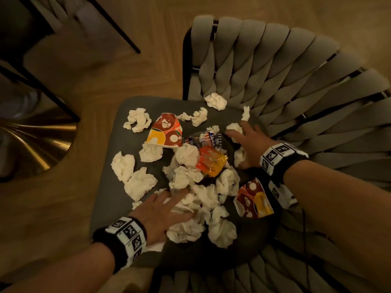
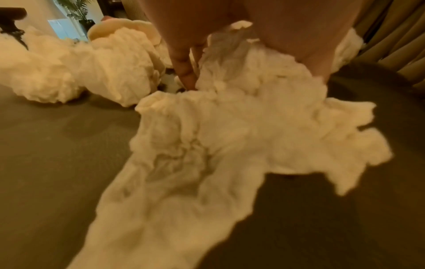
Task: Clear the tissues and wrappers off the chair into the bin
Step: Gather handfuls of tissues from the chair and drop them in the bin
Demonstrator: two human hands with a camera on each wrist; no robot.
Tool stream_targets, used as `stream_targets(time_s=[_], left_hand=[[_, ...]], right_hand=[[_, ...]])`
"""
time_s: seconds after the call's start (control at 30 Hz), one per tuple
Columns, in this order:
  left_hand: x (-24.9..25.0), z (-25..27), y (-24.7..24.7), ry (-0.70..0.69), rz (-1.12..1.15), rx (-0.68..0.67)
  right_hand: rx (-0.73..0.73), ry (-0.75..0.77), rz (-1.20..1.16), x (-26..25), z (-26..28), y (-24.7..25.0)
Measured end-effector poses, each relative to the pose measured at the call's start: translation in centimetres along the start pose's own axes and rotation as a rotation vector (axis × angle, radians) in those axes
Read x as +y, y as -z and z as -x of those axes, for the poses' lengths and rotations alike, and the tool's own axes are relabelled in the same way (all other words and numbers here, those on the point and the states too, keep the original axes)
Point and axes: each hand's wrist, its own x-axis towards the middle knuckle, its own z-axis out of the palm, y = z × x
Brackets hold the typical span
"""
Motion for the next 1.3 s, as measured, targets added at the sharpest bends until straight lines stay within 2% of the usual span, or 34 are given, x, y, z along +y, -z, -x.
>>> stream_targets(time_s=[0.2,0.43,0.5,0.63,0.7,0.83,0.9,1.07,1.2,1.3], left_hand=[[-0.3,-1.3,1.7,0.010,0.085,-0.043],[1.6,-0.5,3.8,0.021,0.229,-0.037],[2.1,0.5,4.2,0.048,0.246,0.031],[2.1,3.5,4.0,0.082,0.337,0.262],[1.2,5.2,3.8,0.141,0.402,0.377],[-1.9,6.3,3.2,0.451,0.452,0.344],[-3.0,5.7,2.8,0.559,0.404,0.354],[-2.9,2.8,0.5,0.561,0.270,0.326],[-2.6,0.6,0.0,0.603,0.360,0.283],[-2.5,-0.1,0.2,0.619,0.415,0.328]], right_hand=[[0.105,0.039,-0.126,-0.9,-0.7,-0.6],[0.235,-0.032,-0.301,-1.4,1.4,0.0],[0.262,-0.042,-0.369,-1.5,2.5,0.4],[0.344,-0.034,-0.440,-1.6,4.0,1.0],[0.347,-0.030,-0.445,-1.5,4.4,1.1],[0.334,-0.042,-0.437,-1.2,4.4,1.0],[0.324,-0.046,-0.427,-1.2,4.3,0.7],[0.321,-0.064,-0.409,-1.0,4.3,0.0],[0.295,-0.068,-0.398,-0.9,4.6,0.2],[0.293,-0.077,-0.382,-0.7,4.9,0.6]])
